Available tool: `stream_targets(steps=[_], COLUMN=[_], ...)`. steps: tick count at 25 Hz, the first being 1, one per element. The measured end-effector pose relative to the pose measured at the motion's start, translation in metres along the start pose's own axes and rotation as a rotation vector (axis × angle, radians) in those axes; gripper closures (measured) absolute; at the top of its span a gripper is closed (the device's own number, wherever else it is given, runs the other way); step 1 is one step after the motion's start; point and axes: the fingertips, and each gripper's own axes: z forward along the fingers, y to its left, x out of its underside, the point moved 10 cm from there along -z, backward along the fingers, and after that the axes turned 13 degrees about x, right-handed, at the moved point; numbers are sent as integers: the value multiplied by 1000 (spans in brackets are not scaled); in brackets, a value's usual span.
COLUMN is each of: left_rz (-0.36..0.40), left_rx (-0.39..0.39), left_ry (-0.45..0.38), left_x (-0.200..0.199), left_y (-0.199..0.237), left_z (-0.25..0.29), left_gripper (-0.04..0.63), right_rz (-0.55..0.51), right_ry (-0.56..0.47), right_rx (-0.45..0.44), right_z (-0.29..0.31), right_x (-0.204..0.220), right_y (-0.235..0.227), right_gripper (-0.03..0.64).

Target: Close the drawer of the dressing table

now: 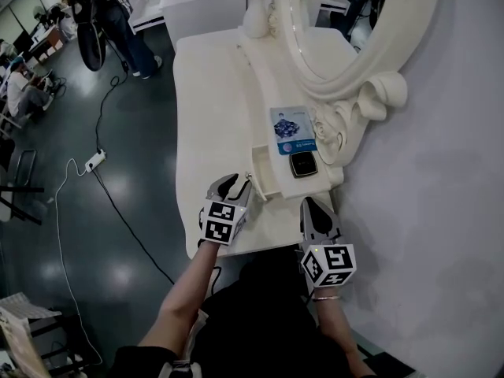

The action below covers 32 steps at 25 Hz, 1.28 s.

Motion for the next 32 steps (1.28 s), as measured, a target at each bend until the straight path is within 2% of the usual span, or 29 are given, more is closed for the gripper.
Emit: stream_targets(steps=[11, 19, 32], left_rz=[-15, -15, -19], left_rx=[15, 14, 39], left_ry=[35, 37, 38], left_x=[5, 5, 2], left_y=[1, 1, -7], left_z=[15, 21, 29], left_gripper=[480, 531, 535], right_rz=[8, 9, 14], right_ry=[15, 21, 26], right_rx=[7, 14, 16], right_z=[10, 10, 9], right_x=[2, 3, 5], right_y=[-8, -14, -16], right_gripper=[612, 612, 612])
